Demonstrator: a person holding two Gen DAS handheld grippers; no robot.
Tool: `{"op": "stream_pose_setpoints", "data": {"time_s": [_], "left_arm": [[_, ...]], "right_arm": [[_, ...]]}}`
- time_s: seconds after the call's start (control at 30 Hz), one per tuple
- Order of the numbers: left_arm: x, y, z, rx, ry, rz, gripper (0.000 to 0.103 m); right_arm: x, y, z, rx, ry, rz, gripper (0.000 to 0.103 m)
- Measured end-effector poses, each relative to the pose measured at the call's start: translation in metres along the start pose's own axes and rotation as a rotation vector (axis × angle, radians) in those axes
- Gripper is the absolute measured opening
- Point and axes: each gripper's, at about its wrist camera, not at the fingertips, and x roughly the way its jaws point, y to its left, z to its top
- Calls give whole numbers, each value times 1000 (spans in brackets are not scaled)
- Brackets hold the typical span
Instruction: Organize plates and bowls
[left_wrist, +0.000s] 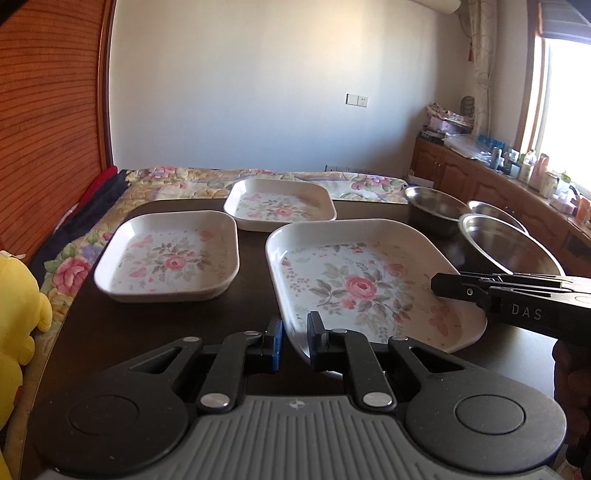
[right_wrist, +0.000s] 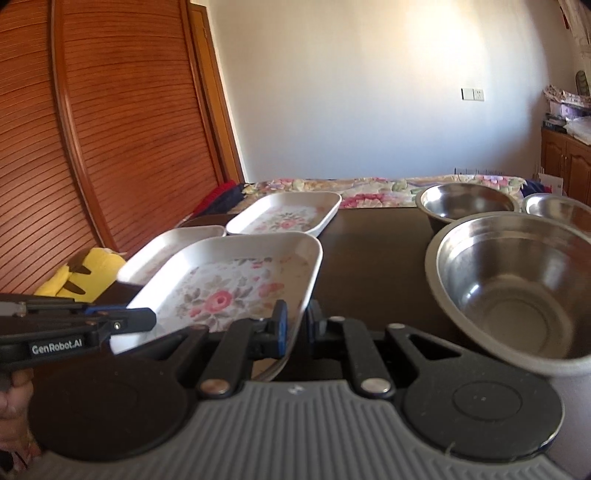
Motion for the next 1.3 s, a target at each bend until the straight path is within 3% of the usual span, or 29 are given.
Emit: {"op": "stream_pose_setpoints", "data": {"time_s": [0.33,0.6,1.3], "left_arm": [[-28,-2,-34,-5,0,-11,15],[-38,-5,-51,-11,5,0,15],[-29,0,-59,-16,49,21,15]], "right_arm": [[-25,8,-36,22,4,23,14],[-35,10,-47,51,12,40,14],[-31,14,-54,57,35,39,14]]}}
